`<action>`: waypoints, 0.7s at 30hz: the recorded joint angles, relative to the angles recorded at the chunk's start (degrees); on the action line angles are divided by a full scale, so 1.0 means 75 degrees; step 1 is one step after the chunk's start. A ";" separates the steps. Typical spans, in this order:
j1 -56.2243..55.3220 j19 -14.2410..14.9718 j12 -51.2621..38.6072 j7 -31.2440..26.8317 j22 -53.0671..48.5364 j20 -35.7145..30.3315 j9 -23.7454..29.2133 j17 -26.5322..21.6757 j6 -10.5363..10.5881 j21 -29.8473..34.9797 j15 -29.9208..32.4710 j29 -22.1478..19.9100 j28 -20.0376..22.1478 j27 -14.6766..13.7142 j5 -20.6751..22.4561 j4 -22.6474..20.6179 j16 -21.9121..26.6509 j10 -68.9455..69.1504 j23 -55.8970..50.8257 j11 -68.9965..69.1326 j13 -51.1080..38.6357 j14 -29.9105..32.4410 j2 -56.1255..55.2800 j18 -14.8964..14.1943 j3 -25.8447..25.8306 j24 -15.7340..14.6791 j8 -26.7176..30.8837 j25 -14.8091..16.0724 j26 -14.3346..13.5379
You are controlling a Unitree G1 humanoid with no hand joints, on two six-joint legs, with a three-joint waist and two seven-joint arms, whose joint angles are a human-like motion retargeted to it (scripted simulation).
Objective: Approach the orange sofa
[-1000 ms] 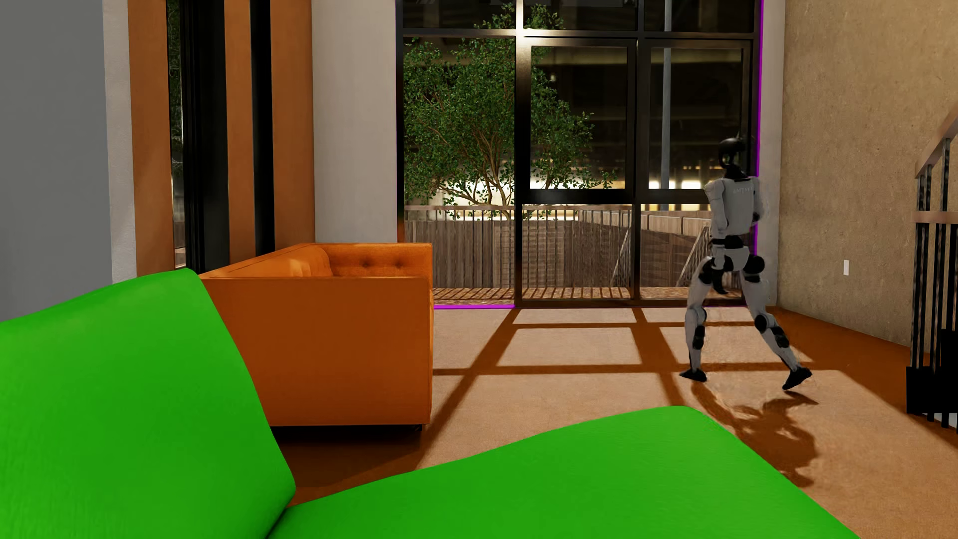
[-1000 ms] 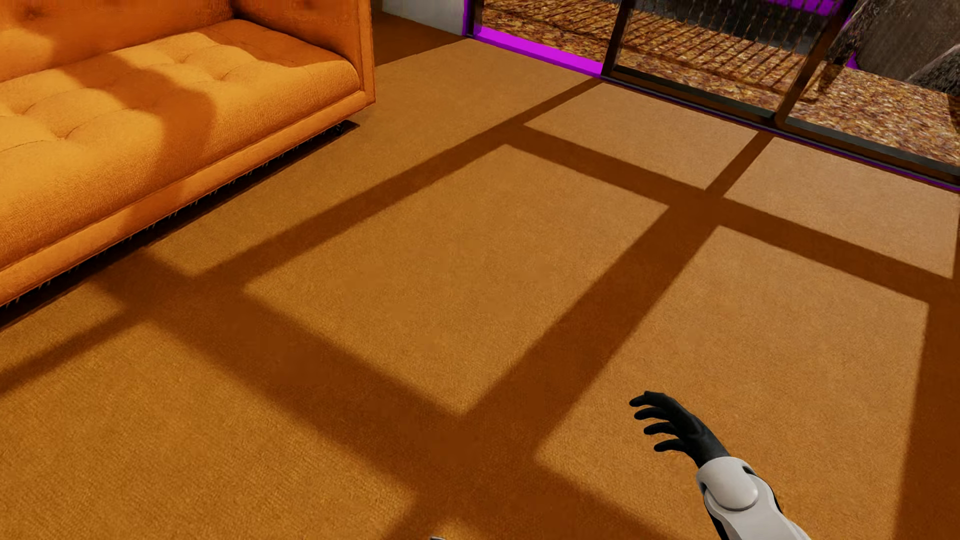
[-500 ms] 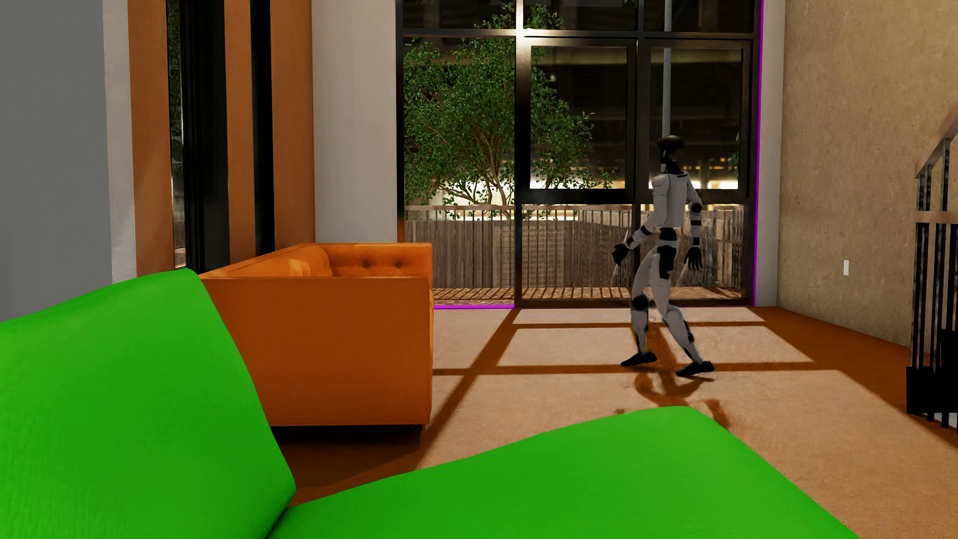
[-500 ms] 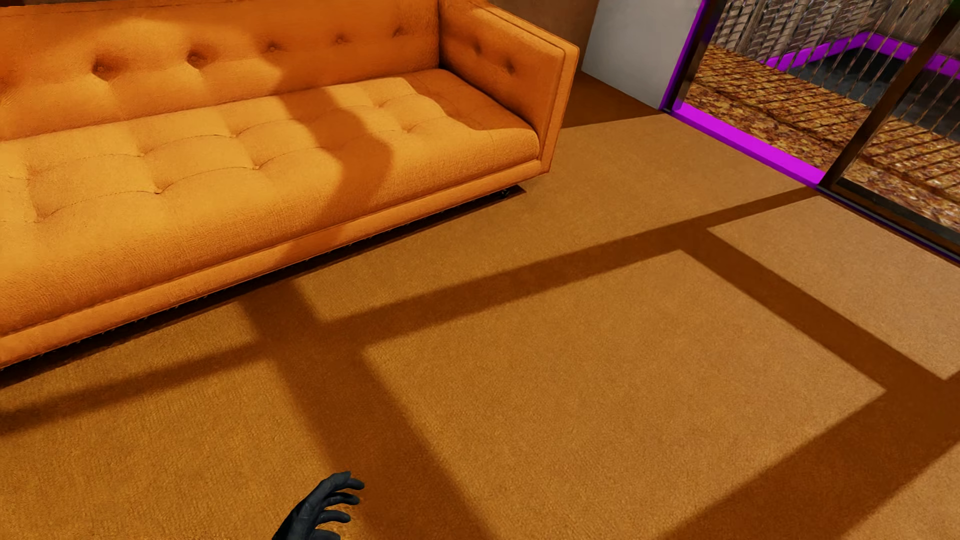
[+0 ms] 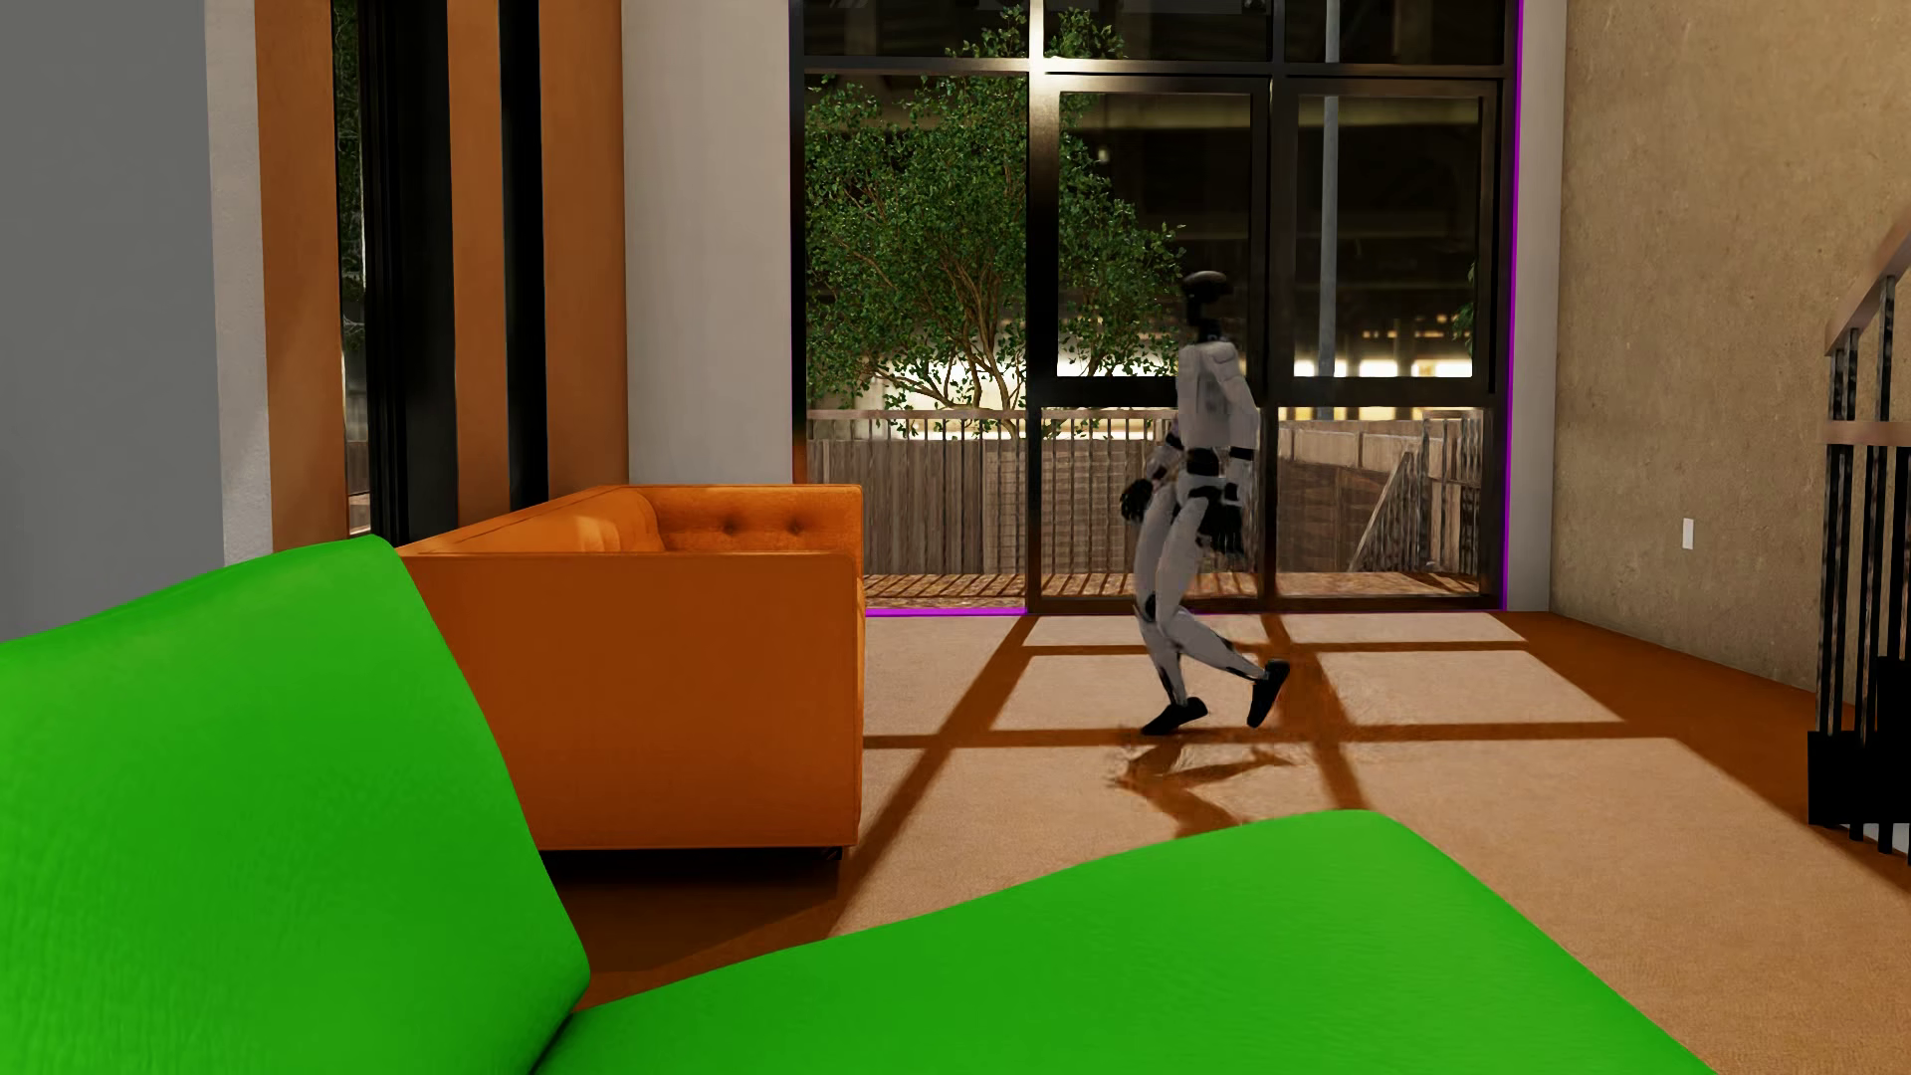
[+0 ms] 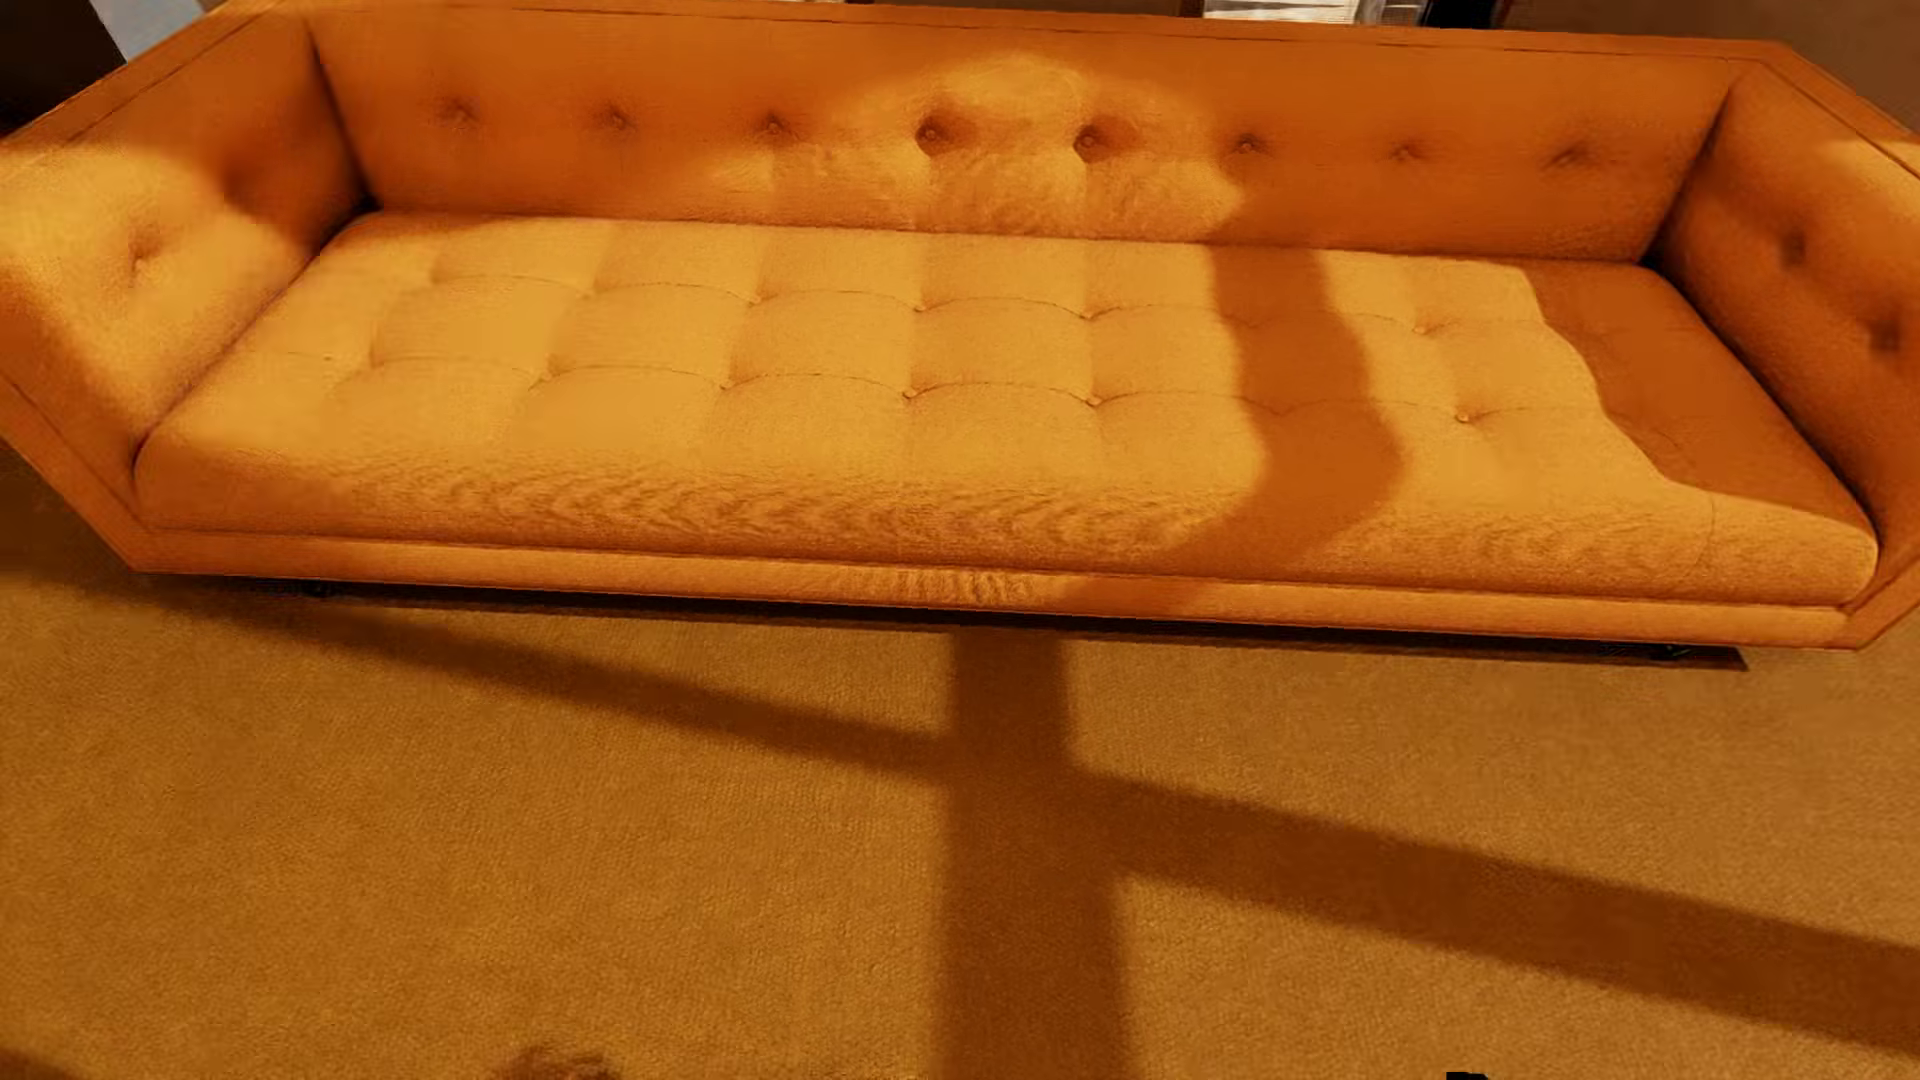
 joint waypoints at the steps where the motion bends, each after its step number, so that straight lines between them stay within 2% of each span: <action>1: -0.0462 0.0000 0.0031 0.0000 -0.0141 0.0793 0.0096 -0.0201 0.0049 -0.0086 -0.0148 0.0000 0.0000 0.0000 0.0025 0.0021 -0.0024 0.0299 -0.0370 0.0061 -0.0145 -0.0589 0.0198 0.0000 0.0375 0.0000 0.0000 0.0000 0.0000; 3: -0.1010 0.0000 0.0086 0.0000 -0.0449 0.1923 0.0141 -0.0430 0.0050 -0.0582 -0.0515 0.0000 0.0000 0.0000 -0.0064 0.0003 -0.0225 -0.0083 -0.0819 0.0171 -0.0478 -0.0957 0.0626 0.0000 0.0896 0.0000 0.0000 0.0000 0.0000; 5: -0.1066 0.0000 -0.0077 0.0000 -0.0462 0.2519 0.0131 -0.0337 -0.0077 -0.1225 -0.0697 0.0000 0.0000 0.0000 -0.0120 -0.0086 -0.0500 -0.1734 -0.0965 0.0094 -0.0911 -0.0729 0.0910 0.0000 0.1186 0.0000 0.0000 0.0000 0.0000; 7: -0.0610 0.0000 -0.0312 0.0000 -0.0274 0.2007 0.0112 -0.0118 -0.0257 -0.1482 -0.0626 0.0000 0.0000 0.0000 -0.0267 -0.0244 -0.0651 -0.3770 -0.1261 0.0001 -0.1209 -0.0750 0.1125 0.0000 0.1279 0.0000 0.0000 0.0000 0.0000; 9: -0.0015 0.0000 -0.0505 0.0000 -0.0319 0.0718 0.0016 0.0078 -0.0416 -0.1094 -0.0561 0.0000 0.0000 0.0000 -0.0390 -0.0439 -0.0693 -0.5205 -0.1717 -0.0117 -0.1332 -0.0943 0.1241 0.0000 0.1209 0.0000 0.0000 0.0000 0.0000; 11: 0.0603 0.0000 -0.0667 0.0000 -0.0366 -0.0073 -0.0109 0.0208 -0.0493 -0.0150 -0.0788 0.0000 0.0000 0.0000 -0.0413 -0.0630 -0.0770 -0.6120 -0.2077 -0.0313 -0.1417 -0.0981 0.1360 0.0000 0.0991 0.0000 0.0000 0.0000 0.0000; 13: 0.1063 0.0000 -0.0803 0.0000 -0.0145 -0.0194 -0.0208 0.0391 -0.0575 0.0995 -0.1243 0.0000 0.0000 0.0000 -0.0455 -0.0756 -0.0693 -0.6667 -0.2131 -0.0626 -0.1482 -0.1413 0.1561 0.0000 0.0761 0.0000 0.0000 0.0000 0.0000; 16: 0.1521 0.0000 -0.1258 0.0000 0.0216 -0.0462 -0.0257 0.1132 -0.0790 0.2596 -0.1602 0.0000 0.0000 0.0000 -0.0564 -0.0951 -0.0319 -0.7016 -0.0780 -0.0970 -0.1529 -0.1964 0.1763 0.0000 0.0631 0.0000 0.0000 0.0000 0.0000; 18: 0.1749 0.0000 -0.1693 0.0000 0.0333 -0.0400 -0.0263 0.1439 -0.0748 0.4379 -0.1474 0.0000 0.0000 0.0000 -0.0609 -0.0995 -0.0187 -0.7042 0.0238 -0.0939 -0.1532 -0.2154 0.1694 0.0000 0.0799 0.0000 0.0000 0.0000 0.0000; 19: 0.1812 0.0000 -0.1882 0.0000 0.0266 -0.0235 -0.0242 0.1419 -0.0703 0.5247 -0.1460 0.0000 0.0000 0.0000 -0.0627 -0.1008 -0.0173 -0.7026 0.0302 -0.0903 -0.1486 -0.2151 0.1651 0.0000 0.0895 0.0000 0.0000 0.0000 0.0000; 20: 0.1856 0.0000 -0.2030 0.0000 0.0116 -0.0043 -0.0204 0.1338 -0.0661 0.5616 -0.1498 0.0000 0.0000 0.0000 -0.0633 -0.1011 -0.0166 -0.7015 0.0207 -0.0885 -0.1406 -0.2157 0.1641 0.0000 0.0948 0.0000 0.0000 0.0000 0.0000; 21: 0.1876 0.0000 -0.2132 0.0000 -0.0079 0.0138 -0.0173 0.1248 -0.0634 0.5429 -0.1560 0.0000 0.0000 0.0000 -0.0635 -0.1017 -0.0160 -0.7012 0.0126 -0.0893 -0.1306 -0.2201 0.1659 0.0000 0.0938 0.0000 0.0000 0.0000 0.0000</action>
